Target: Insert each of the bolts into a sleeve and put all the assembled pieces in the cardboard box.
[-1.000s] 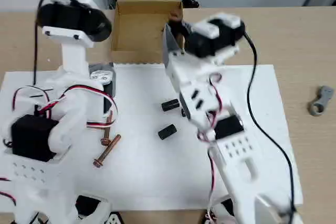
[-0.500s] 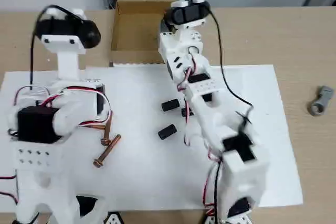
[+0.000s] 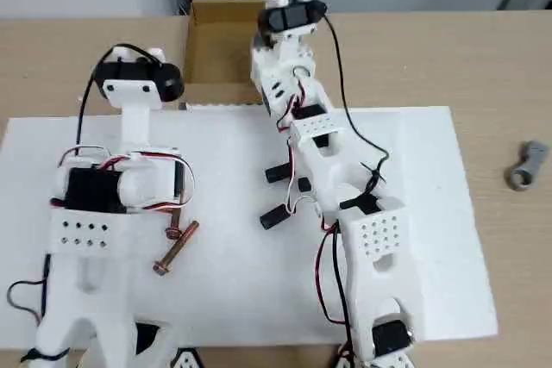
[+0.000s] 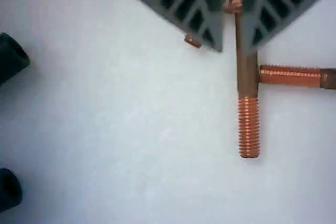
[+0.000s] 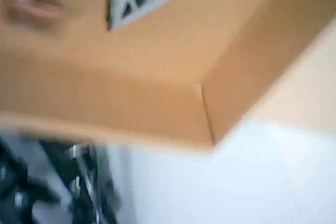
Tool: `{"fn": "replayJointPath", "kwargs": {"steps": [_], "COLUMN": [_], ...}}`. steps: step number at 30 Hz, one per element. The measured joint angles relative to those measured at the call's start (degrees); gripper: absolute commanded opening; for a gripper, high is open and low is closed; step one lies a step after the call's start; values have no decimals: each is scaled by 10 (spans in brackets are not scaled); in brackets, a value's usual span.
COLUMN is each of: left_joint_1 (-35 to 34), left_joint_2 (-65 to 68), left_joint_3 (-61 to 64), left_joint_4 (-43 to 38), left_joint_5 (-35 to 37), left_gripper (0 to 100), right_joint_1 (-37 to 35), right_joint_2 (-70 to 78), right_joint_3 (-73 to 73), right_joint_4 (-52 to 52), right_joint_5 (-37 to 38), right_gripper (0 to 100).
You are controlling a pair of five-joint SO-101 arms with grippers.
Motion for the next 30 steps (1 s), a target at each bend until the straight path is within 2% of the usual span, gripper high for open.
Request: {"fn": "replayJointPath", "kwargs": {"steps": [5,9,12,15,24,30], "left_joint_1": [-21,-91,-157,-193,-200,-200], "left_joint_2": [0,15,65,135,323,401], "left_joint_3": [17,20,20,20,-85,-127], "left_joint_4": [-3,-3,6,15,28,28], "left_joint_5": [-2,32,67,90,178,246], "left_gripper": [119,161,164,164,164,164], "right_joint_1": [-3,-2,-2,-3,-3,-2], "right_joint_2": [1,1,1,-6,-94,-125], "right_joint_3": [-2,-2,-2,-2,-2,-2], "right_joint_4": [0,15,59,101,272,340], "right_joint_5": [0,0,0,0,0,0], "right_gripper": [154,154,155,157,157,157]}}
